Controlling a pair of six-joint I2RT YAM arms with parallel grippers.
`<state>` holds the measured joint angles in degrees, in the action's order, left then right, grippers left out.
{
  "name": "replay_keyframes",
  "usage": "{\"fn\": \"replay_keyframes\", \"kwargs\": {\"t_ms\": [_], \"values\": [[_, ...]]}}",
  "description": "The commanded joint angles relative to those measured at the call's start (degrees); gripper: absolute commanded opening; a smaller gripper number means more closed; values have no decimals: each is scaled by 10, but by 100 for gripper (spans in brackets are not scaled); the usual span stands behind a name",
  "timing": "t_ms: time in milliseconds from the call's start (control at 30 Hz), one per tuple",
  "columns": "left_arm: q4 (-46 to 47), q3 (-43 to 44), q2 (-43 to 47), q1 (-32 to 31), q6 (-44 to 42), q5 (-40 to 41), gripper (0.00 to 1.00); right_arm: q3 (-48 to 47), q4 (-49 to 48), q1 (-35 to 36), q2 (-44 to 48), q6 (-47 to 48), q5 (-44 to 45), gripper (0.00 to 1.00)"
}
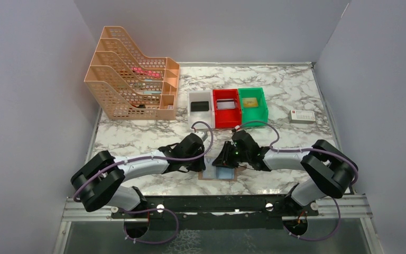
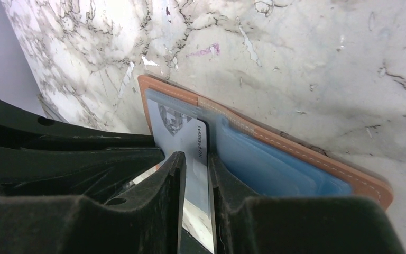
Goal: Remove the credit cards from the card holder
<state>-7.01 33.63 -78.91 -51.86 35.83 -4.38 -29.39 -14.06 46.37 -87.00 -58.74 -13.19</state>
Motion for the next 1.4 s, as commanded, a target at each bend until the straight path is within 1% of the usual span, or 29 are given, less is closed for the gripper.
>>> {"fn": "replay_keyframes", "kwargs": {"t_ms": [0,100,200,367,467,500,567,700,733,833,1033,1200,1367], "values": [[-1,-39,-29,-10,18,6,7,8,40,4,15,10,17,29],[-1,-41,-32,-10,23,11,4,-7,97,4,36,26,53,30],[-1,-40,-34,-10,26,16,2,-8,124,5,51,44,70,30],[4,-38,-44,-10,31,13,0,-21,131,13,7,77,59,30],[7,-38,-47,-11,35,9,0,-41,157,40,-14,77,95,29],[10,-39,-46,-12,37,7,0,-44,155,45,-19,73,97,29],[20,-44,-45,-14,42,2,0,-34,120,46,-21,63,81,24],[24,-47,-44,-15,48,2,0,-17,50,46,-10,41,50,13],[24,-47,-44,-15,49,3,0,-14,34,46,-4,36,47,9],[23,-48,-43,-15,51,8,0,-5,9,46,18,31,37,1],[3,-44,-43,-15,55,33,0,2,7,42,59,31,16,1],[-10,-45,-41,-15,62,51,0,11,38,25,91,35,3,1],[-18,-42,-37,-15,65,64,0,16,74,17,116,41,11,1]]}}
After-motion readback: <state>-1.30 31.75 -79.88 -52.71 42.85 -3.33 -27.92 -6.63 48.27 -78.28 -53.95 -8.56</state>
